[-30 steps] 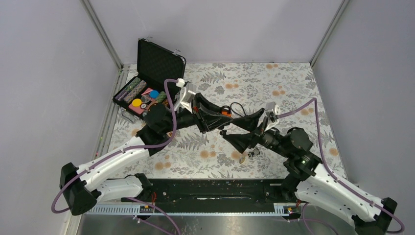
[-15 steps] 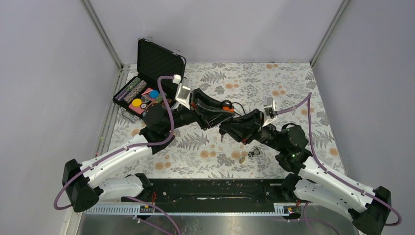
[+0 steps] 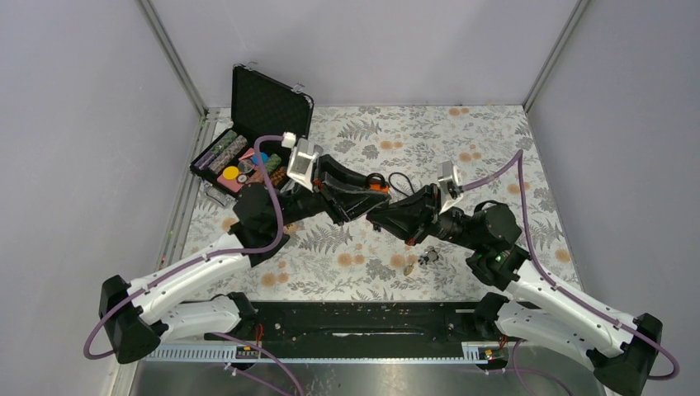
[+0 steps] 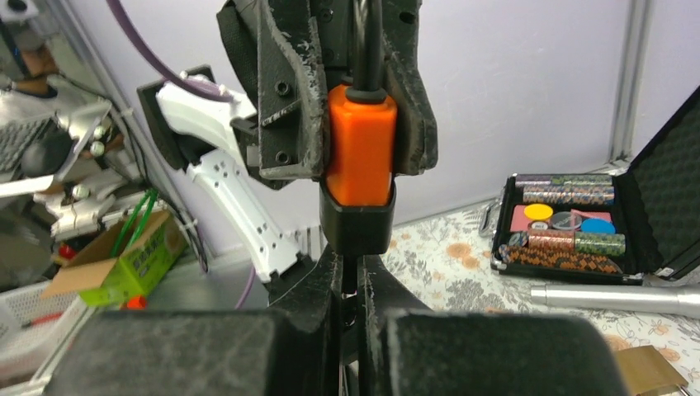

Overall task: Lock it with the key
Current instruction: Lock the lock, then place the lock at the center of the board.

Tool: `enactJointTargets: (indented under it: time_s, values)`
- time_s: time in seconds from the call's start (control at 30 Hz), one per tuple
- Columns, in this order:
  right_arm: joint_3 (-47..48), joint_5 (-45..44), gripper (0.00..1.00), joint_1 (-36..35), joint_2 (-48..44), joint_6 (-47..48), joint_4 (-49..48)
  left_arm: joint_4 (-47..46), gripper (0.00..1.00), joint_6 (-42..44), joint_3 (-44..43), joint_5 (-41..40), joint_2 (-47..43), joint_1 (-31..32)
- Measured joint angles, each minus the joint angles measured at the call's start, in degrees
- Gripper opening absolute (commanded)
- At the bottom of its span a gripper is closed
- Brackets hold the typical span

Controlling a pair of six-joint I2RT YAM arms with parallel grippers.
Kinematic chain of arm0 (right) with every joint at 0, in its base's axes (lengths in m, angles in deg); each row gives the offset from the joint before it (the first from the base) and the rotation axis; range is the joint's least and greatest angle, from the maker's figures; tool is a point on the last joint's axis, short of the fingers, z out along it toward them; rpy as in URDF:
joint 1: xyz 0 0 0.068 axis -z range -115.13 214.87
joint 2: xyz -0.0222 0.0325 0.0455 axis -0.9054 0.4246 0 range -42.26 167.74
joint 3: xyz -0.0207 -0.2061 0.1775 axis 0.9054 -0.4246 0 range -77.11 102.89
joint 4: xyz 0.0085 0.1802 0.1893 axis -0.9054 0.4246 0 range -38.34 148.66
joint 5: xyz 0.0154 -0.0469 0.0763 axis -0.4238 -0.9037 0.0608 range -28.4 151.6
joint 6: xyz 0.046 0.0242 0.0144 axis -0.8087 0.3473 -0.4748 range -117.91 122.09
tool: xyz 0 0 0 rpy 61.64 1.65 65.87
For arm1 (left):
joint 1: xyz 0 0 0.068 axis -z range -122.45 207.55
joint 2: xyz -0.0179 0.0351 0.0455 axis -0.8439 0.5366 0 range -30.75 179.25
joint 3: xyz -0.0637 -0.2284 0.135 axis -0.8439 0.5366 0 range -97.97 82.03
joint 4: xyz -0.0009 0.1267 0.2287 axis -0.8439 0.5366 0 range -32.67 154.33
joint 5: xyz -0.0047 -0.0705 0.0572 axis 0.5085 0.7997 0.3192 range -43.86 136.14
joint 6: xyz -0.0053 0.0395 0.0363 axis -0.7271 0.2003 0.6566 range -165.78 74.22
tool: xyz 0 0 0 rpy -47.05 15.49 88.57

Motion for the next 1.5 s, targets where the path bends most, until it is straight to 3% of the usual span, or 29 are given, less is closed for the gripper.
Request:
enactJointTargets:
  time_s: [0.33, 0.63, 0.97, 1.33, 1.5]
  values:
    - [-0.7, 7.4, 0.0, 0.2, 3.5, 3.6, 5.6, -4.7, 0.0, -1.0, 14.0, -7.1, -7.6, -0.1]
    - [0.2, 9.3, 0.0, 0.6, 6.6, 3.8, 5.9, -8.7, 0.0, -5.6, 18.3, -8.5, -8.9, -2.3]
    - [5.6, 15.8, 0.0, 0.8, 7.5, 11.2, 17.4, -2.2, 0.0, -10.6, 17.7, -2.6, -12.5, -4.6]
    - [8.5, 20.3, 0.0, 0.8, 9.2, 15.6, 23.7, 7.2, 0.0, -3.0, 15.0, 4.5, -15.0, -5.9]
    - [8.1, 29.0, 0.0, 0.2, 10.0, 18.6, 33.0, 7.4, 0.0, 0.7, 8.7, 4.7, -15.3, -8.3]
